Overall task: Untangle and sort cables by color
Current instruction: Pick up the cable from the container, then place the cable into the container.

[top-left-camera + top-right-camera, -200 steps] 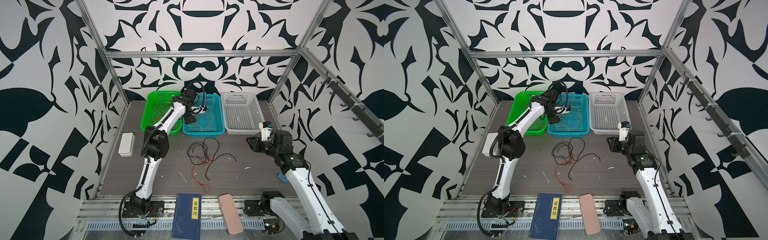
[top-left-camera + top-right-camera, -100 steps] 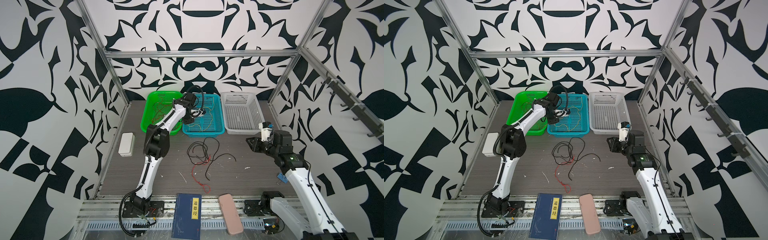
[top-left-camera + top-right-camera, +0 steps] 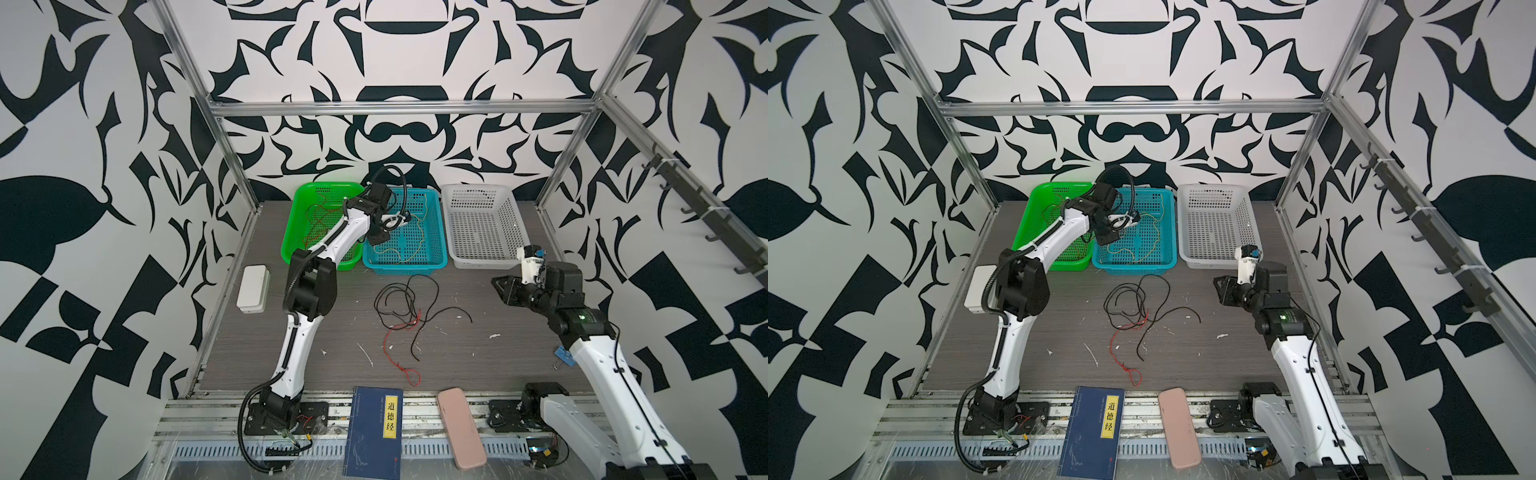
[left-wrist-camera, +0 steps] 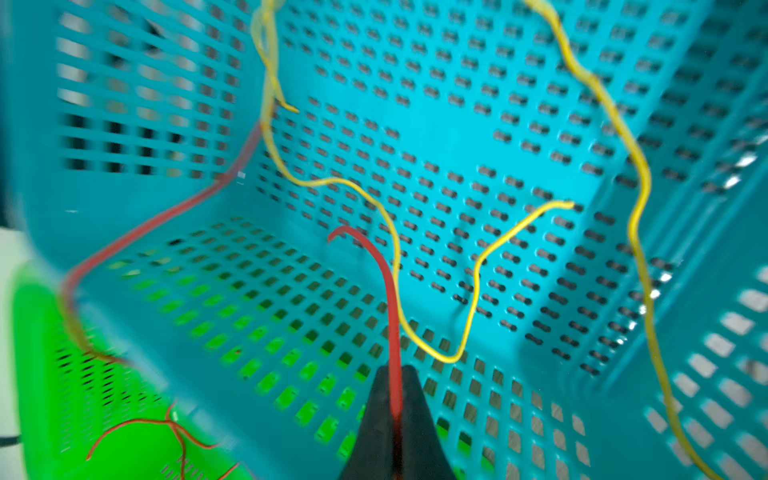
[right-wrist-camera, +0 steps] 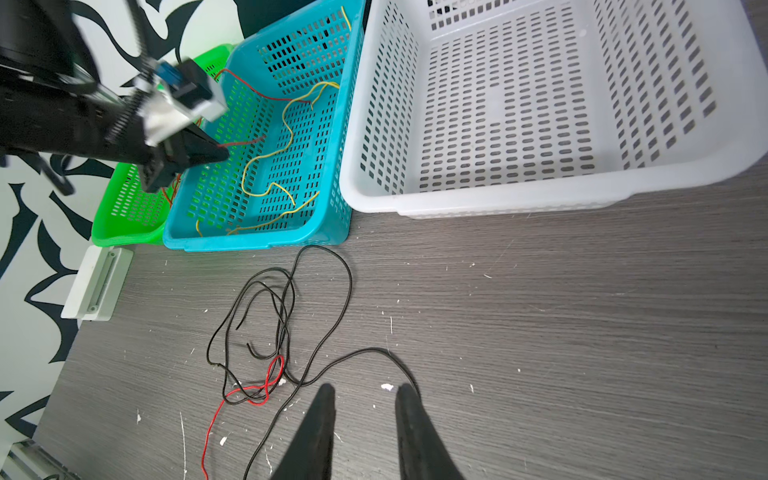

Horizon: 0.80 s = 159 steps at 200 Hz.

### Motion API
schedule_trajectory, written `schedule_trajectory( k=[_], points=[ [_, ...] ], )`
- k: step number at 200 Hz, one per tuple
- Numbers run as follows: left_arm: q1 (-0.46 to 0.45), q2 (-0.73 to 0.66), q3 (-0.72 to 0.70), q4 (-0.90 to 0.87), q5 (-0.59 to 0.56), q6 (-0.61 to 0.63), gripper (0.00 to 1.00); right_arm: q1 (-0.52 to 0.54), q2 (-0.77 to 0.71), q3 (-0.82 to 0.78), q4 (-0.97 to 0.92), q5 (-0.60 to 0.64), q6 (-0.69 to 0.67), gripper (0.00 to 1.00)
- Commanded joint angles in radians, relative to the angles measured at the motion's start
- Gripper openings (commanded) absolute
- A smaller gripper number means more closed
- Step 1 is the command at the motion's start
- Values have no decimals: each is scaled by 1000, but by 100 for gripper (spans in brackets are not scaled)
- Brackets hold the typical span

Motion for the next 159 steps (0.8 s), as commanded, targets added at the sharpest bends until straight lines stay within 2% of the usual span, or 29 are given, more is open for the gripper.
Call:
schedule_trajectory(
  k=[1, 17, 34, 57, 69, 96, 137, 159],
  points=[
    [18, -168, -41, 143, 70, -79, 0, 3, -15, -1, 29, 5, -10, 29],
    [52, -230, -62, 192, 107, -154, 0, 3, -18, -2, 27, 5, -8, 29],
    [99, -269, -73, 225, 95, -241, 0, 3, -18, -2, 28, 2, -8, 29],
    [156, -302, -121, 296, -42, -308, 0, 3, -21, -5, 27, 2, -9, 29],
    [194, -291, -106, 276, -84, -362, 0, 3, -21, -6, 29, 0, -9, 29],
    [266, -209, -15, 177, -87, -471, 0, 3, -16, -11, 41, -7, -3, 29],
    [281, -38, 79, 141, -104, -529, 0, 3, -19, -10, 43, -14, 8, 29],
    [302, 71, 160, 101, -59, -609, 0, 3, -31, -4, 23, -7, 3, 29]
  ],
)
